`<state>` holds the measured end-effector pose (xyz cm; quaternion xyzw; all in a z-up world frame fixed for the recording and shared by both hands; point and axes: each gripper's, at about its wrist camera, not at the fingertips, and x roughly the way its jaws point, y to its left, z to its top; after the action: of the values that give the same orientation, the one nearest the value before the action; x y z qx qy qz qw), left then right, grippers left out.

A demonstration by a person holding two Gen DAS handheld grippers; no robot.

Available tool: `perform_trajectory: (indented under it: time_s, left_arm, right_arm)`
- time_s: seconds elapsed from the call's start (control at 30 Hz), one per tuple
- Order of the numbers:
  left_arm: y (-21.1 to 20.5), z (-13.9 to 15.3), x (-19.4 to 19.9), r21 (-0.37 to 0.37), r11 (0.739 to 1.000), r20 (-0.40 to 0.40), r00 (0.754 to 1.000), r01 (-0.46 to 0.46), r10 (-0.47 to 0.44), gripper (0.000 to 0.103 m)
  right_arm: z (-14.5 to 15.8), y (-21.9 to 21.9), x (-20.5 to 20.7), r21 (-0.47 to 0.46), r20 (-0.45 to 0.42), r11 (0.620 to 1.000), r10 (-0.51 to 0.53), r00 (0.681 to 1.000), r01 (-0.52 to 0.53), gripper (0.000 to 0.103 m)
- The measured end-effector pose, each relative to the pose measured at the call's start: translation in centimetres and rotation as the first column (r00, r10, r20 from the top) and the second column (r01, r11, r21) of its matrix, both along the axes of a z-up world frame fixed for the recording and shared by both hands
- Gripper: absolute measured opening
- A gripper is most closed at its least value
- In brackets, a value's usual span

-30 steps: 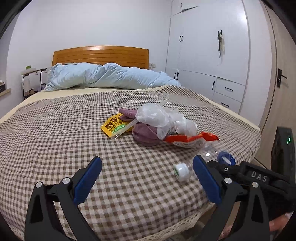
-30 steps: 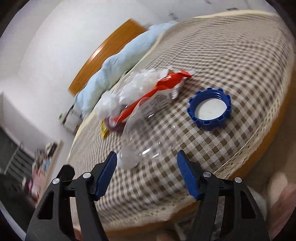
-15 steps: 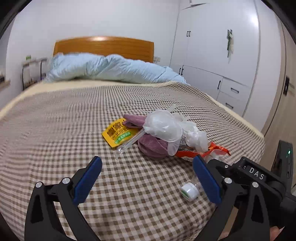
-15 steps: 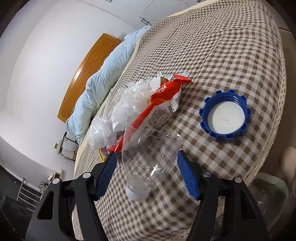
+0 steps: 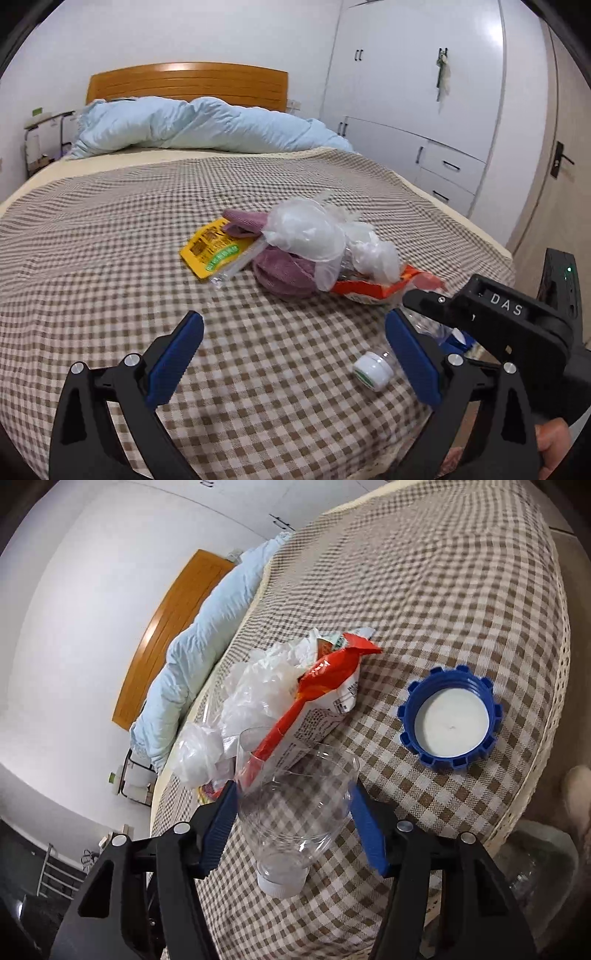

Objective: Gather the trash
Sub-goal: 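Close the right tool on the cut bottle and lift it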

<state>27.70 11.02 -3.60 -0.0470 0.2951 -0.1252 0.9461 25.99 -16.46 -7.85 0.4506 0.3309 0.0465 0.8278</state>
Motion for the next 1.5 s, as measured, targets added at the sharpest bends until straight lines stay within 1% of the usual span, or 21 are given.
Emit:
perform_trajectory:
  time_s: [0.17, 0.23, 0.3, 0.43, 0.5, 0.57, 0.6, 0.7, 0.77, 0.8, 0.87, 0.93, 1.0, 1.1, 1.13, 1.17, 1.2, 1.23, 1.3, 1.37, 1.5]
  left_arm:
    - [0.9, -0.3, -0.4, -0.050, 0.999, -0.020, 1.000, -0.004, 0.003, 0.096]
    - [1.4, -0.5, -0.7, -0.072, 0.997, -0.027, 1.000, -0.008, 0.006, 0.096]
    - [1.5, -0.6, -0.9, -0.076, 0.997, -0.025, 1.000, -0.010, 0.008, 0.096]
    - [1.6, -0.6, -1.6, -0.067, 0.998, -0.014, 1.000, -0.006, 0.005, 0.096]
    - [1.4, -0.7, -1.9, -0.060, 0.998, -0.008, 1.000, -0.001, 0.000, 0.096]
    - [1.0, -0.8, -2.1, -0.053, 0.999, -0.006, 1.000, 0.007, -0.008, 0.096]
    - [0.7, -0.7, -2.2, -0.049, 0.999, -0.003, 1.000, 0.010, -0.010, 0.096]
    - [-0.2, -0.8, -2.5, -0.037, 0.999, 0.011, 1.000, 0.020, -0.020, 0.096]
    - [-0.6, -0.7, -2.5, -0.035, 0.999, 0.024, 1.000, 0.017, -0.016, 0.096]
    - [-1.0, -0.7, -2.6, -0.043, 0.999, 0.027, 0.999, 0.027, -0.026, 0.096]
    - [-1.3, -0.6, -2.6, -0.052, 0.998, 0.030, 0.999, 0.039, -0.038, 0.096]
    - [-2.0, -0.7, -2.6, -0.048, 0.998, 0.034, 0.998, 0.049, -0.047, 0.096]
    - [-2.8, -0.8, -2.5, -0.047, 0.997, 0.032, 0.998, 0.058, -0.056, 0.096]
    - [-4.4, -1.1, -2.3, -0.040, 0.996, 0.034, 0.996, 0.080, -0.079, 0.096]
    - [-5.0, -1.2, -2.3, -0.029, 0.996, 0.038, 0.996, 0.085, -0.083, 0.096]
    - [-5.7, -1.3, -2.3, -0.015, 0.996, 0.040, 0.995, 0.088, -0.087, 0.096]
    - [-6.1, -1.4, -2.3, -0.007, 0.996, 0.044, 0.995, 0.090, -0.090, 0.096]
    - [-6.8, -1.5, -2.3, 0.003, 0.995, 0.048, 0.994, 0.097, -0.097, 0.096]
    - [-7.9, -1.7, -2.3, 0.016, 0.994, 0.050, 0.992, 0.113, -0.113, 0.096]
    - [-8.8, -2.0, -2.3, 0.025, 0.991, 0.049, 0.990, 0.128, -0.129, 0.096]
    - [-10.8, -2.4, -2.3, 0.035, 0.986, 0.045, 0.986, 0.162, -0.164, 0.096]
  right_arm:
    - [1.2, -0.4, -1.6, -0.046, 0.061, 0.999, 0.023, 0.998, -0.020, 0.059]
    - [2.1, -0.7, -2.2, -0.080, 0.100, 0.996, 0.040, 0.994, -0.032, 0.059]
    - [2.8, -1.0, -2.7, -0.114, 0.135, 0.993, 0.053, 0.989, -0.037, 0.059]
    - [4.8, -1.8, -3.9, -0.227, 0.219, 0.973, 0.085, 0.972, -0.034, 0.059]
    - [5.6, -2.1, -4.2, -0.299, 0.247, 0.954, 0.106, 0.963, -0.029, 0.059]
    - [6.4, -2.5, -4.5, -0.384, 0.274, 0.923, 0.133, 0.953, -0.018, 0.059]
    - [6.9, -2.7, -4.8, -0.440, 0.289, 0.898, 0.150, 0.946, -0.008, 0.059]
    - [7.4, -2.9, -5.2, -0.558, 0.315, 0.829, 0.181, 0.932, 0.028, 0.059]
    - [7.8, -3.1, -5.6, -0.646, 0.332, 0.760, 0.200, 0.922, 0.068, 0.059]
    - [8.0, -3.3, -5.8, -0.693, 0.342, 0.715, 0.211, 0.916, 0.094, 0.059]
    - [7.9, -3.8, -6.0, -0.747, 0.351, 0.652, 0.226, 0.909, 0.127, 0.059]
    - [7.6, -4.8, -5.9, -0.776, 0.356, 0.612, 0.220, 0.908, 0.156, 0.059]
    - [6.8, -6.0, -5.7, -0.775, 0.363, 0.607, 0.196, 0.911, 0.178, 0.059]
    - [4.7, -8.1, -5.7, -0.739, 0.379, 0.644, 0.157, 0.912, 0.196, 0.059]
    - [3.8, -8.8, -5.4, -0.730, 0.360, 0.658, 0.142, 0.922, 0.184, 0.059]
    - [3.4, -9.5, -5.0, -0.708, 0.339, 0.689, 0.141, 0.930, 0.154, 0.059]
    - [3.4, -9.7, -5.0, -0.690, 0.339, 0.710, 0.149, 0.929, 0.138, 0.059]
    - [3.6, -9.8, -5.1, -0.691, 0.352, 0.709, 0.160, 0.922, 0.140, 0.059]
    - [4.0, -9.3, -5.5, -0.741, 0.371, 0.648, 0.178, 0.912, 0.175, 0.059]
    - [3.9, -9.2, -5.6, -0.759, 0.369, 0.627, 0.196, 0.909, 0.173, 0.059]
    - [3.5, -9.4, -6.1, -0.780, 0.351, 0.606, 0.214, 0.912, 0.158, 0.059]
